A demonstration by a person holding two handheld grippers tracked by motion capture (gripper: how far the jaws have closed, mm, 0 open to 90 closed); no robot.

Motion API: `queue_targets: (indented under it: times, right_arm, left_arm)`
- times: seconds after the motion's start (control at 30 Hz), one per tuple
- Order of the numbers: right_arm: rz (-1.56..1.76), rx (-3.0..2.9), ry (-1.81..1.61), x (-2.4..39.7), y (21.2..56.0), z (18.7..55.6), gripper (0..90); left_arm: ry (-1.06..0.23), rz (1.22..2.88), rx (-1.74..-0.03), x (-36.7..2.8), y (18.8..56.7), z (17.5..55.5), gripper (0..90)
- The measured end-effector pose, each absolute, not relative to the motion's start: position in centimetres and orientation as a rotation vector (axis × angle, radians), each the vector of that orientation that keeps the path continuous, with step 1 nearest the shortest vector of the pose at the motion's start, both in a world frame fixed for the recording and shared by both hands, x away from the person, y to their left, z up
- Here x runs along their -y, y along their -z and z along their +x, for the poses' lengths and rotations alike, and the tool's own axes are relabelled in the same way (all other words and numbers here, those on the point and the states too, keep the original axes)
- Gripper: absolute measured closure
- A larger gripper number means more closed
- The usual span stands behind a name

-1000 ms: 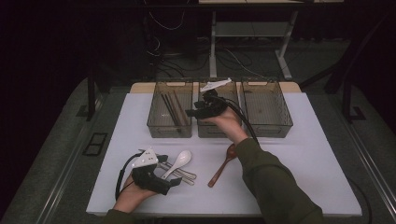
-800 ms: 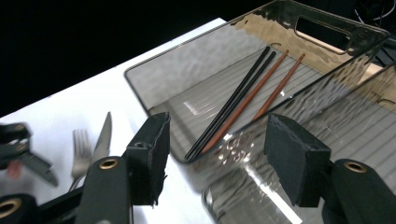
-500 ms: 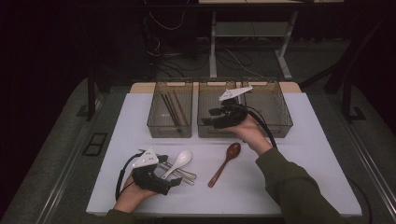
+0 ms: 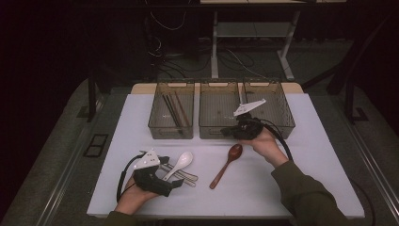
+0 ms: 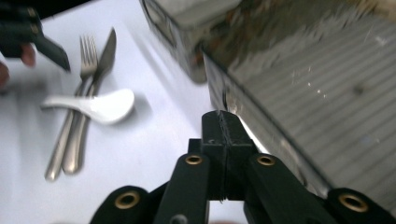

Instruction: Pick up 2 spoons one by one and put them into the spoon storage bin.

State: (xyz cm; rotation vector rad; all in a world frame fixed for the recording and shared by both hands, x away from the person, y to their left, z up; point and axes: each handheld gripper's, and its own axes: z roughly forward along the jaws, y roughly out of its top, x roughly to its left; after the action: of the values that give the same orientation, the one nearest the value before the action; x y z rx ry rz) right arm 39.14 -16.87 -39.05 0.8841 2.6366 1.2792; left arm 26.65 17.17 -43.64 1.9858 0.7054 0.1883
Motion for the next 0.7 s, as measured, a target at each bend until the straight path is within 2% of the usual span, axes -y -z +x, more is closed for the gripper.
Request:
queue_targets:
  times: [0.4, 0.7]
  right_arm:
    - [0.939, -2.657, -1.070, 18.2, 42.5, 38.9, 89.7]
    - [0.944, -2.647, -1.006, 18.2, 43.4, 38.9, 89.7]
  left_arm:
    - [-0.188, 1.985, -0.707, -17.1, 43.7, 26.7, 0.0]
    - [-0.189, 1.989, -0.708, -17.1, 43.7, 26.6, 0.0]
